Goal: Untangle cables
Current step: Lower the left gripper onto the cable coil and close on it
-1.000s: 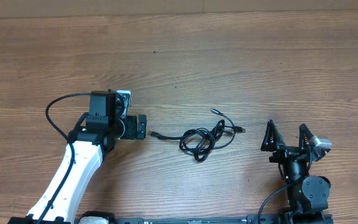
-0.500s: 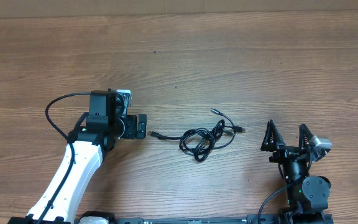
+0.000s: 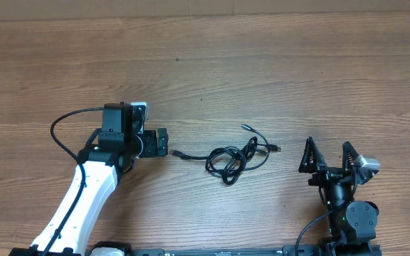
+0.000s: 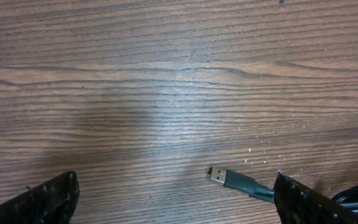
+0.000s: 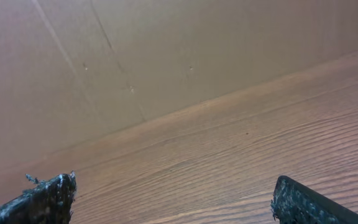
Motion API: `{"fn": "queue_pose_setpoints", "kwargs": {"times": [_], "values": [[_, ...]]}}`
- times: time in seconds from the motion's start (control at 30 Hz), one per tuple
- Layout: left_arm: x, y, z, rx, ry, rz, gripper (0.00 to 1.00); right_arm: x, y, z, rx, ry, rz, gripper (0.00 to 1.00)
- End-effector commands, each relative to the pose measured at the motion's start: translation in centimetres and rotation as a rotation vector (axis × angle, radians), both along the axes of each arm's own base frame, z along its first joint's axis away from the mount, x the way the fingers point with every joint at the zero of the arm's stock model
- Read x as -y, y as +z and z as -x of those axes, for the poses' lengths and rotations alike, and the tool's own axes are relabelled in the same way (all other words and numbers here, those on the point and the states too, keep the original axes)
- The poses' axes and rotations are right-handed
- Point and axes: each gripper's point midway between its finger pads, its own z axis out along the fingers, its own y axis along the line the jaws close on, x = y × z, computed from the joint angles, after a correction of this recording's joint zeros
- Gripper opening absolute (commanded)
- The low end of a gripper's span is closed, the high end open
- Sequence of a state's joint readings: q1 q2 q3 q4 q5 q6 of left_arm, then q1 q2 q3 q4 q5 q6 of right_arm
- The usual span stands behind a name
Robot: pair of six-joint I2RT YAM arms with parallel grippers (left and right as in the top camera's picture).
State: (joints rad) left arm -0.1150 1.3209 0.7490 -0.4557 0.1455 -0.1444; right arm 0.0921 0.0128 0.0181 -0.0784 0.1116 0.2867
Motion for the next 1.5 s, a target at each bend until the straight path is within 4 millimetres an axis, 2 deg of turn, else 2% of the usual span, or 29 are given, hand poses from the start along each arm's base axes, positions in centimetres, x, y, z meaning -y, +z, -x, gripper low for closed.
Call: {"fn": "queue_pose_setpoints", "kwargs": {"times": [0.0,0.13,0.27,0.4,0.53,0.77,0.83,0.93,1.13,1.47], "values": [[0.0,0.8,-0.9,0.013,0.032,0.031,1.0,0.2,-0.2,0.0,0.004,-0.011,0.007,1.0],[0.7,0.9,-0.7,-0.003,0.058,0.089,1.0,0.2,-0.2,0.0,0.004,-0.011,0.007,1.0],[4.5,2.0,0.3,-0.046,-0.044,0.301,1.0,0.2,-0.2,0.0,0.004,-0.011,0.007,1.0],[9.0,4.4,1.5,-0.036,-0.226,0.492,1.0,0.2,-0.2,0.0,0.004,-0.01,0.007,1.0],[11.2,5.0,1.5,0.043,-0.358,0.449,1.0,0.2,-0.2,0.0,0.004,-0.01,0.007,1.0],[13.3,4.1,1.6,0.092,-0.403,0.304,1.0,0.2,-0.2,0.0,0.004,-0.01,0.007,1.0],[13.2,3.7,1.4,0.108,-0.387,0.246,1.0,0.2,-0.2,0.0,0.004,-0.01,0.007,1.0],[11.3,3.1,-0.1,0.156,-0.295,0.091,1.0,0.2,-0.2,0.0,0.004,-0.01,0.007,1.0],[9.0,3.1,-1.6,0.205,-0.2,-0.026,1.0,0.2,-0.2,0.0,0.004,-0.01,0.007,1.0],[9.3,3.0,-1.3,0.191,-0.214,-0.01,0.99,0.2,-0.2,0.0,0.004,-0.01,0.007,1.0]]}}
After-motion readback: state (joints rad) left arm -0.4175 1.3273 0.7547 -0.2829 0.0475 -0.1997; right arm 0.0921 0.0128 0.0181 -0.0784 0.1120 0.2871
